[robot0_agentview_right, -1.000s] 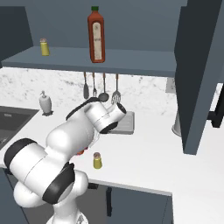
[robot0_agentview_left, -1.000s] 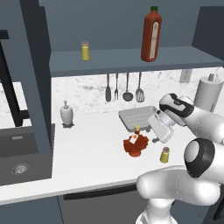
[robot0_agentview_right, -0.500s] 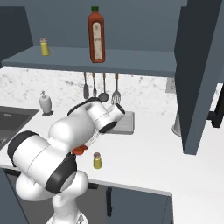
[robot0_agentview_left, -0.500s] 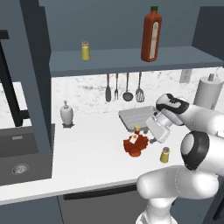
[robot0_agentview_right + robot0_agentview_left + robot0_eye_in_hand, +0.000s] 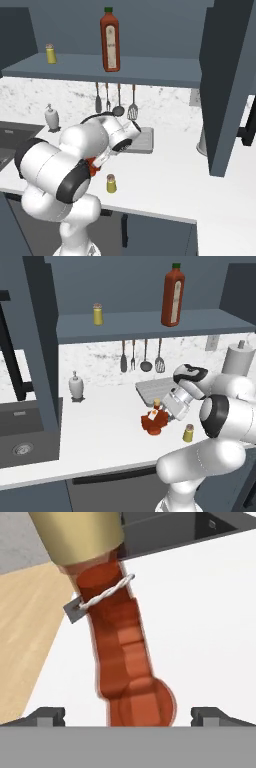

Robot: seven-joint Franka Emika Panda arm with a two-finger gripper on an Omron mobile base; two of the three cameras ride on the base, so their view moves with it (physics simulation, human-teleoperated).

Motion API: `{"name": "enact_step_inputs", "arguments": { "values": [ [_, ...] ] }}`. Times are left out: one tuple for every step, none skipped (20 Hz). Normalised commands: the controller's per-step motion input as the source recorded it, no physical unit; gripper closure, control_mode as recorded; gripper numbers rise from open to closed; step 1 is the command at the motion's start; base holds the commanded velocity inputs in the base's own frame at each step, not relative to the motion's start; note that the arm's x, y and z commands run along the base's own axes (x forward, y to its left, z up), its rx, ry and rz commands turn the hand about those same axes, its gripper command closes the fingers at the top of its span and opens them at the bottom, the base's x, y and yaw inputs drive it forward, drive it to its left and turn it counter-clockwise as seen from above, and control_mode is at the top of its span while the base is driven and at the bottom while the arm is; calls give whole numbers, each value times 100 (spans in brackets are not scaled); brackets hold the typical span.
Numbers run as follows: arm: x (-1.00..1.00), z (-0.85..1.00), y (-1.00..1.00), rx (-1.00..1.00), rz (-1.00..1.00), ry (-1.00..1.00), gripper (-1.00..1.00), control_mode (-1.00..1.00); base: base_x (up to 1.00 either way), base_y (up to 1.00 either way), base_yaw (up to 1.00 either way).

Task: Put the shaker and condiment bottle from the counter next to their counterparts in the cabinet.

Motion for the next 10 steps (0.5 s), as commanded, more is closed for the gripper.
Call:
{"name": "enact_step_inputs", "arguments": {
  "values": [
    [0,-38,39,0,-7,11,-100,-100,0,0,0],
    [0,-36,44,0,-8,7,-100,-100,0,0,0],
    [0,-31,45,0,-8,4,100,-100,0,0,0],
    [0,-11,31,0,-7,3,100,-100,0,0,0],
    [0,-3,17,0,-3,0,100,-100,0,0,0],
    [0,0,0,0,0,0,100,-100,0,0,0],
    [0,0,0,0,0,0,100,-100,0,0,0],
    [-3,2,-3,1,-15,0,100,-100,0,0,0],
    [-23,22,0,0,-33,0,100,-100,0,0,0],
    [-51,40,-19,0,-46,0,100,-100,0,0,0]
  ]
}}
